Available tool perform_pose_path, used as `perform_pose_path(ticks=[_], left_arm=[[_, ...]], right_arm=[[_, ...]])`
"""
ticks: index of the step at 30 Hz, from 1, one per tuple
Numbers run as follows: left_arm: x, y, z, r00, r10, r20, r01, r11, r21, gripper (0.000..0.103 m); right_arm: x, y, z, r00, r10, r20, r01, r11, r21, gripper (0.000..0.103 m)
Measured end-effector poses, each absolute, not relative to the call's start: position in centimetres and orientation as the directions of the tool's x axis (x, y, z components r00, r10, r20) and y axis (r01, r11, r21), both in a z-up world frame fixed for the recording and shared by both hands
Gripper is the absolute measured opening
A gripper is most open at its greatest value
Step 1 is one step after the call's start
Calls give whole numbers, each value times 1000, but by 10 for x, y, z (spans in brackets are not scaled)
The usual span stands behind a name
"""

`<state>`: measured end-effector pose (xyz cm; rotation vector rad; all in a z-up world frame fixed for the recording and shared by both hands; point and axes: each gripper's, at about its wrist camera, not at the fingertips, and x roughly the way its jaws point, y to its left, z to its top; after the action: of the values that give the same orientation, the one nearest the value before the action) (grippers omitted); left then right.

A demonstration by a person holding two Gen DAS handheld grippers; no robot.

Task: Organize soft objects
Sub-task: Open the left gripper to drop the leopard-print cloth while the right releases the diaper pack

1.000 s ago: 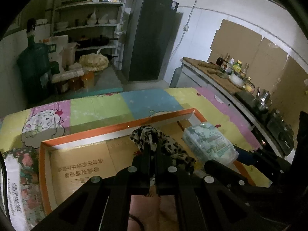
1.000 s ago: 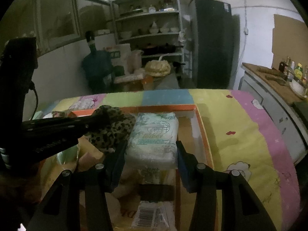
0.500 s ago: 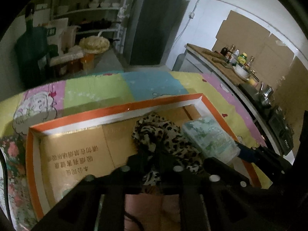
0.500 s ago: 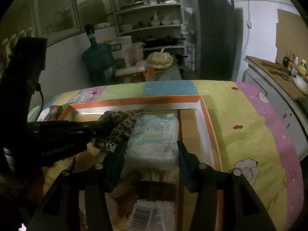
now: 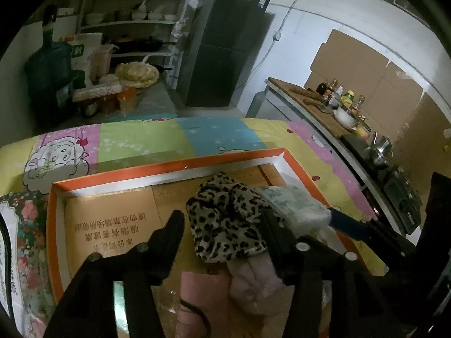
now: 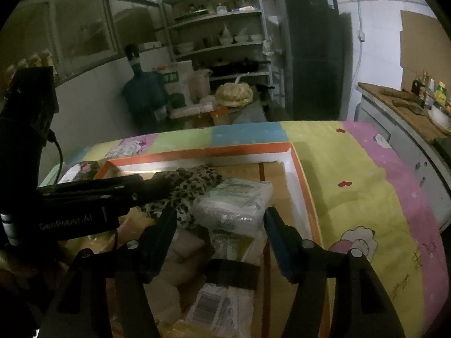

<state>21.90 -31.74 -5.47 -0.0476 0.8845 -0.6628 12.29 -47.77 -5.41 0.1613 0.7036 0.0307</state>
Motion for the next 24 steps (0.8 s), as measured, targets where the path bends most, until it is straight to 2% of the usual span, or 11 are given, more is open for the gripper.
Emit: perform_pose_path(ticks=[11,24], left_arm=[[201,-306,-35,497,-562,-661,525,801,-287,63],[167,-274,3,627,-519,-580,512,836,-195,66]], right_arm=[[105,-471,-39,793,71,-605,24,989,146,68],[81,-442,-15,828,82,-555,-7,991,135,68]])
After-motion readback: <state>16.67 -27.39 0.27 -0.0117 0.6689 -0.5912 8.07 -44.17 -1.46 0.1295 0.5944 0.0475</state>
